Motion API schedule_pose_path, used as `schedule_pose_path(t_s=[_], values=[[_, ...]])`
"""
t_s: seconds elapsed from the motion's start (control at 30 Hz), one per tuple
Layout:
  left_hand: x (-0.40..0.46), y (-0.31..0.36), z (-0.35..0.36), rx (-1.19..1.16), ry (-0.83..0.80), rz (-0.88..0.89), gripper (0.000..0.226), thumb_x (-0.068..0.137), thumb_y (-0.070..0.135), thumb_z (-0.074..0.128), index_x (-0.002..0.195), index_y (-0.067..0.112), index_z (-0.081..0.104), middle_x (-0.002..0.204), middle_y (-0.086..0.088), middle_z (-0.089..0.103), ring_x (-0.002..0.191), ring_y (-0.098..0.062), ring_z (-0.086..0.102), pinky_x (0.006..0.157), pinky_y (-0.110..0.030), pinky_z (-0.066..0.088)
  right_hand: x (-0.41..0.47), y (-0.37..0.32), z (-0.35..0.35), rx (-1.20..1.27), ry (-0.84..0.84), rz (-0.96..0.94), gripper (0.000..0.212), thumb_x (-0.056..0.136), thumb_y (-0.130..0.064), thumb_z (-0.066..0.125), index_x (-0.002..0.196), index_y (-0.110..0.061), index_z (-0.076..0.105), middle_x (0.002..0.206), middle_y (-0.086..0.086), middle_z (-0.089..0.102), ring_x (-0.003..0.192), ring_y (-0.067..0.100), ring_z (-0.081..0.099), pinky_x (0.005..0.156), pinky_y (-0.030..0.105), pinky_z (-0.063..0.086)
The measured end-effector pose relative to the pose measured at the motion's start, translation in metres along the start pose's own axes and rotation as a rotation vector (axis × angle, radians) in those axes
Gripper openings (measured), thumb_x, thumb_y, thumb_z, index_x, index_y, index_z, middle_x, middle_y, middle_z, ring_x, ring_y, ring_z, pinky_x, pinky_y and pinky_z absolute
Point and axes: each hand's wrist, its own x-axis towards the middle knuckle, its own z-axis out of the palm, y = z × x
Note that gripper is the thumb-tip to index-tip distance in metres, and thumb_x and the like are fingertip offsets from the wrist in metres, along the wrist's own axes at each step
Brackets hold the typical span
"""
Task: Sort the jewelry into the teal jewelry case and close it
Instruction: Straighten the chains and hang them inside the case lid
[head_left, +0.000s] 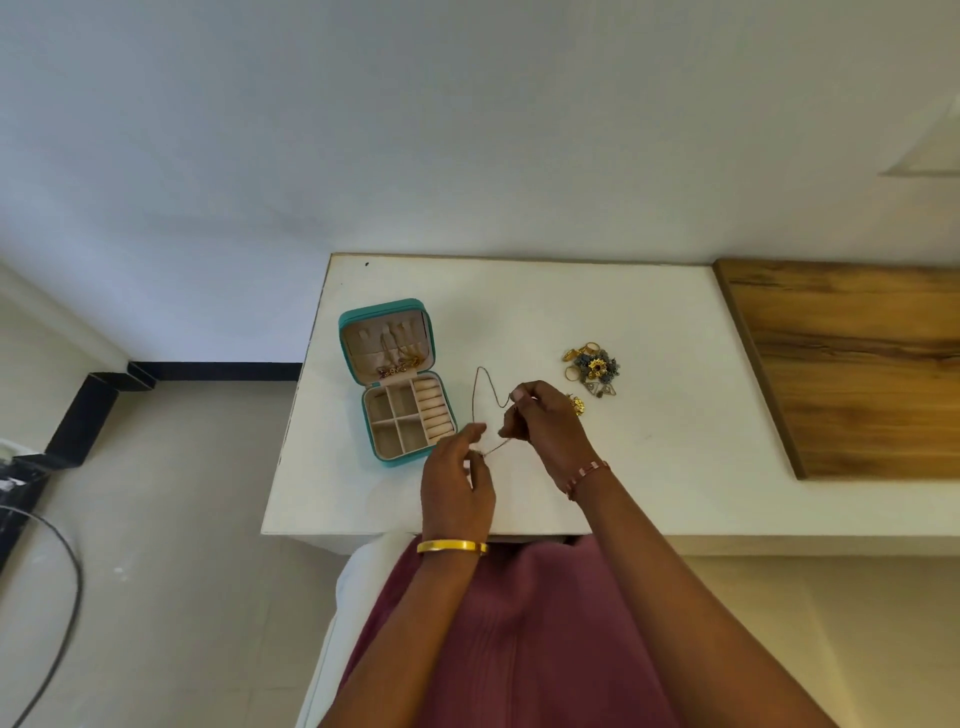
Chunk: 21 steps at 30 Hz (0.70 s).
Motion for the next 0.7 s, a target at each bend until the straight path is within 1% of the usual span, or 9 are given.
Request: schedule_pose_path(t_s=[0.07, 0.13, 0.23, 0.3, 0.4, 0.47, 0.53, 0.63, 0.7], values=[[0.006, 0.013, -0.006, -0.025, 0.013, 0.02, 0.035, 0.084, -0.005, 0.049, 0.115, 0.008, 0.058, 0.114, -0.01, 0.061, 0.093, -0.017, 0.055, 0.08, -0.025, 0.044, -0.012, -0.014, 0.002, -0.001, -0.049, -0.018, 0.021, 0.095, -0.007, 0.04, 0.079, -0.013, 0.052, 0.054, 0.002, 0.048, 0.045, 0.007, 0.047, 0.067, 0.034, 0.05], [0.008, 0.029, -0.015, -0.04, -0.017, 0.043, 0.038, 0.085, -0.004, 0.048, 0.12, 0.009, 0.054, 0.12, -0.01, 0.057, 0.097, -0.013, 0.05, 0.085, -0.026, 0.044, -0.027, -0.031, 0.004, -0.043, -0.101, -0.064, 0.022, 0.095, -0.007, 0.04, 0.079, -0.015, 0.053, 0.054, 0.001, 0.045, 0.043, 0.005, 0.042, 0.058, 0.028, 0.046], [0.011, 0.05, -0.028, -0.049, -0.087, 0.058, 0.037, 0.087, -0.002, 0.046, 0.123, 0.009, 0.052, 0.122, -0.01, 0.056, 0.107, -0.019, 0.052, 0.094, -0.029, 0.043, -0.051, -0.055, 0.005, -0.121, -0.16, -0.146, 0.019, 0.095, -0.01, 0.042, 0.082, -0.013, 0.055, 0.054, 0.001, 0.045, 0.046, 0.01, 0.04, 0.052, 0.024, 0.038], [0.011, 0.062, -0.036, -0.038, -0.12, 0.048, 0.029, 0.089, 0.002, 0.046, 0.116, 0.007, 0.057, 0.115, -0.012, 0.061, 0.107, -0.023, 0.055, 0.09, -0.028, 0.042, -0.067, -0.07, 0.005, -0.156, -0.179, -0.197, 0.017, 0.095, -0.01, 0.043, 0.083, -0.011, 0.056, 0.054, 0.002, 0.045, 0.047, 0.011, 0.039, 0.051, 0.024, 0.037], [0.005, 0.078, -0.05, -0.015, -0.149, 0.09, 0.021, 0.091, 0.008, 0.046, 0.098, 0.002, 0.064, 0.096, -0.013, 0.067, 0.088, -0.025, 0.059, 0.075, -0.022, 0.042, -0.091, -0.089, 0.003, -0.175, -0.175, -0.268, 0.021, 0.095, -0.01, 0.044, 0.077, -0.014, 0.056, 0.053, 0.0, 0.046, 0.046, 0.009, 0.04, 0.052, 0.024, 0.038], [-0.005, 0.09, -0.063, -0.05, -0.145, 0.121, 0.021, 0.09, 0.005, 0.045, 0.094, 0.002, 0.066, 0.086, -0.005, 0.065, 0.078, -0.017, 0.056, 0.065, -0.009, 0.04, -0.107, -0.098, -0.001, -0.162, -0.153, -0.297, 0.022, 0.094, -0.009, 0.046, 0.076, -0.015, 0.057, 0.05, -0.003, 0.047, 0.044, 0.007, 0.04, 0.052, 0.024, 0.038], [-0.014, 0.099, -0.076, -0.123, -0.143, 0.119, 0.021, 0.09, 0.003, 0.045, 0.089, 0.005, 0.066, 0.082, -0.001, 0.063, 0.074, -0.01, 0.058, 0.063, -0.001, 0.04, -0.123, -0.104, -0.008, -0.151, -0.117, -0.315, 0.018, 0.092, -0.009, 0.048, 0.078, -0.013, 0.059, 0.049, -0.004, 0.047, 0.043, 0.007, 0.04, 0.052, 0.024, 0.039], [-0.023, 0.109, -0.093, -0.211, -0.158, 0.114, 0.024, 0.09, 0.004, 0.045, 0.077, 0.016, 0.063, 0.071, 0.003, 0.063, 0.059, 0.005, 0.06, 0.063, -0.008, 0.045, -0.14, -0.105, -0.02, -0.137, -0.058, -0.329, 0.012, 0.09, -0.013, 0.053, 0.087, -0.009, 0.064, 0.055, 0.0, 0.047, 0.047, 0.009, 0.04, 0.054, 0.024, 0.039], [-0.028, 0.119, -0.105, -0.293, -0.169, 0.094, 0.024, 0.09, 0.003, 0.045, 0.077, 0.013, 0.062, 0.067, 0.006, 0.061, 0.052, 0.006, 0.059, 0.058, -0.008, 0.046, -0.151, -0.102, -0.028, -0.139, -0.039, -0.337, 0.012, 0.088, -0.017, 0.058, 0.091, -0.011, 0.067, 0.061, 0.005, 0.048, 0.053, 0.012, 0.041, 0.054, 0.023, 0.04]])
